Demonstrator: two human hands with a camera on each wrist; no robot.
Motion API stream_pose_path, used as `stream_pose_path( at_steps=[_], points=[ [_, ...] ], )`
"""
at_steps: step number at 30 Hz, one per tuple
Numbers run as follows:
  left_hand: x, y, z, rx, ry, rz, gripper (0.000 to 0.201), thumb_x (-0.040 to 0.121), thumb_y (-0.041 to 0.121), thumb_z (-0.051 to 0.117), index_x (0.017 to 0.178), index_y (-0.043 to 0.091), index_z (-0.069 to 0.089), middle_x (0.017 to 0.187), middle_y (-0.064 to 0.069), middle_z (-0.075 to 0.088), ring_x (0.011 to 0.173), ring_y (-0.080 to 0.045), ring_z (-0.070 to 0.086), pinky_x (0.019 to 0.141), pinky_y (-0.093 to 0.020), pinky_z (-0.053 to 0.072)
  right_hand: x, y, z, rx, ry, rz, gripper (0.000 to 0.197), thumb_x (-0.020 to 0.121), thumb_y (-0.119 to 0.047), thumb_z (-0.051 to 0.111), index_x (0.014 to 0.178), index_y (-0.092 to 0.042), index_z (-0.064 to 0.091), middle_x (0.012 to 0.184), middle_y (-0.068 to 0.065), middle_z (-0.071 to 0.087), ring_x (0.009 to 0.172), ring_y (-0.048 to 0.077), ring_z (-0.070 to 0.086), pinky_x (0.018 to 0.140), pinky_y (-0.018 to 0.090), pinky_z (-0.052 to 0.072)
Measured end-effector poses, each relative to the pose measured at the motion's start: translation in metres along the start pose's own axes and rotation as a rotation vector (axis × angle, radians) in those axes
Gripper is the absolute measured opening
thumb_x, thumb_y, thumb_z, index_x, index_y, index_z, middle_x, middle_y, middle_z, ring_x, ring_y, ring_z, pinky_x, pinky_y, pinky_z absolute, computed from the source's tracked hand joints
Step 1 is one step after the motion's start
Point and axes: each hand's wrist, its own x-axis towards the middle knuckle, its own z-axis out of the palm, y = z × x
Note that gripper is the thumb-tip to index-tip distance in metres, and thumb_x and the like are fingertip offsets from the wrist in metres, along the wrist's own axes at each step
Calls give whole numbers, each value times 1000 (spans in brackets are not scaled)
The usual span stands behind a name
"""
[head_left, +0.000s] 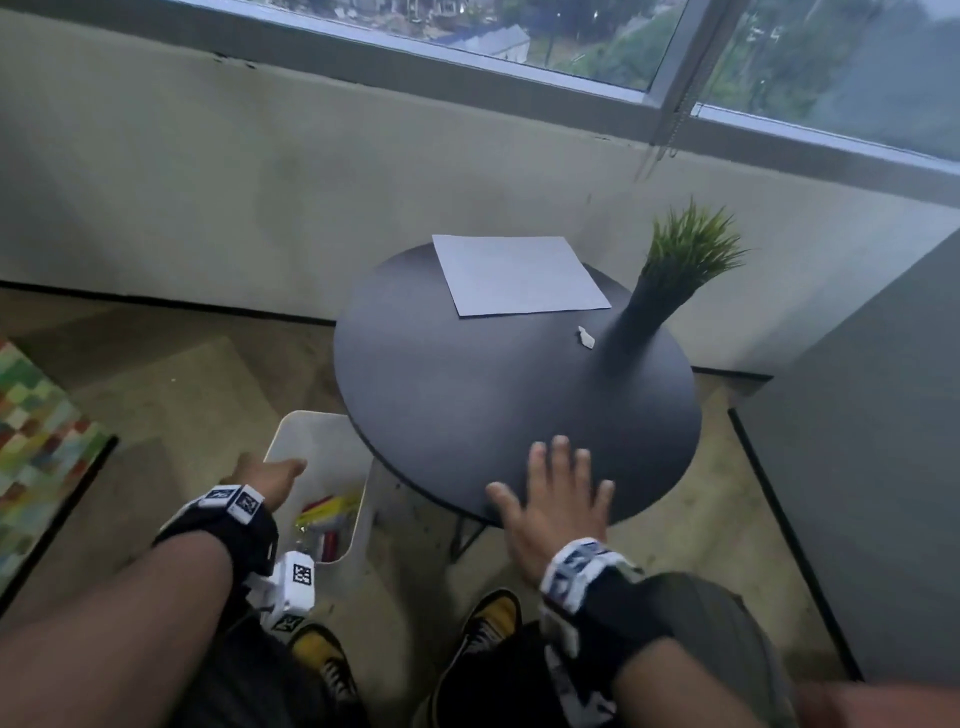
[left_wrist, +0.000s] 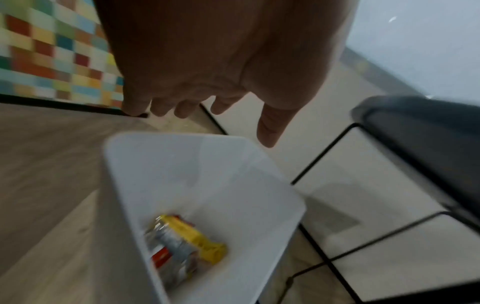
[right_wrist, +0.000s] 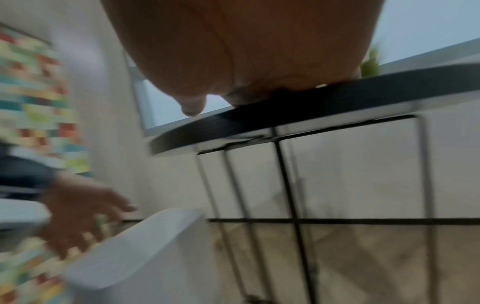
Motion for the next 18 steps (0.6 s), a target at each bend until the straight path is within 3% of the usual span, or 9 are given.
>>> stream_pose_path(
  at_steps=[2, 3, 5, 8, 10, 11, 14, 16, 18],
  points=[
    [10, -23, 12, -38, -23, -54, 83, 75, 40, 80, 135, -5, 44, 122, -27, 62, 104, -44, 61, 92, -46, 49, -23, -29, 1, 51, -99, -224, 101, 71, -84, -6, 155, -27, 0, 162, -5, -13, 148, 19, -17, 118, 50, -10],
    [13, -32, 17, -3, -25, -61, 79, 75, 34, 81, 134, -5, 45, 123, -29, 61, 105, -46, 61, 93, -48, 49, -29, -33, -7, 167, -147, -305, 101, 71, -84, -4, 155, -28, 1, 163, -8, -9, 149, 13, -14, 120, 46, -9],
    [9, -43, 23, 86, -35, -16, 63, 76, 24, 79, 126, -4, 53, 116, -30, 64, 101, -46, 63, 89, -46, 51, -24, -21, -25, 470, -102, -318, 81, 89, -70, 24, 155, -26, 6, 162, -12, 1, 148, 5, -4, 122, 37, 1],
    [-4, -52, 26, 274, -113, 23, 46, 89, 20, 71, 128, -3, 62, 122, -26, 66, 111, -40, 64, 86, -38, 49, 13, 30, -38, 431, 192, 32, 71, 96, -53, 40, 154, -17, 17, 162, 1, 13, 149, 19, 11, 120, 45, 13],
    [-18, -52, 25, 380, -249, 93, 57, 91, 32, 70, 140, 6, 55, 135, -14, 63, 123, -28, 60, 96, -29, 46, 23, 44, -34, 203, 108, 238, 76, 94, -60, 31, 154, -16, 16, 163, 6, 9, 149, 26, 8, 118, 52, 13],
    [-30, -47, 18, 423, -254, 126, 58, 91, 39, 70, 139, 10, 55, 134, -10, 64, 123, -24, 61, 96, -25, 46, 21, 38, -26, 111, 53, 253, 78, 93, -65, 26, 154, -17, 14, 164, 5, 4, 149, 27, 3, 118, 54, 9],
    [-51, -28, 13, 248, -213, 111, 49, 97, 45, 58, 128, 7, 65, 124, -14, 68, 112, -28, 65, 85, -28, 47, -5, -19, 3, 6, -8, 59, 90, 81, -77, 1, 155, -24, 1, 163, -2, -13, 149, 25, -14, 117, 55, -6],
    [-68, -11, 7, 288, -234, 225, 54, 87, 50, 65, 120, 8, 69, 115, -12, 69, 103, -29, 66, 80, -29, 49, -21, -62, 13, -25, -49, -136, 102, 67, -77, -16, 155, -26, -4, 161, -3, -19, 147, 23, -20, 116, 54, -12],
    [-89, 1, -5, 360, -297, 243, 52, 85, 40, 72, 125, 7, 66, 122, -11, 68, 110, -28, 66, 78, -24, 52, -25, -87, 10, 25, -144, -318, 92, 77, -76, -9, 154, -27, -4, 161, -6, -18, 148, 19, -20, 116, 51, -14]
  ],
)
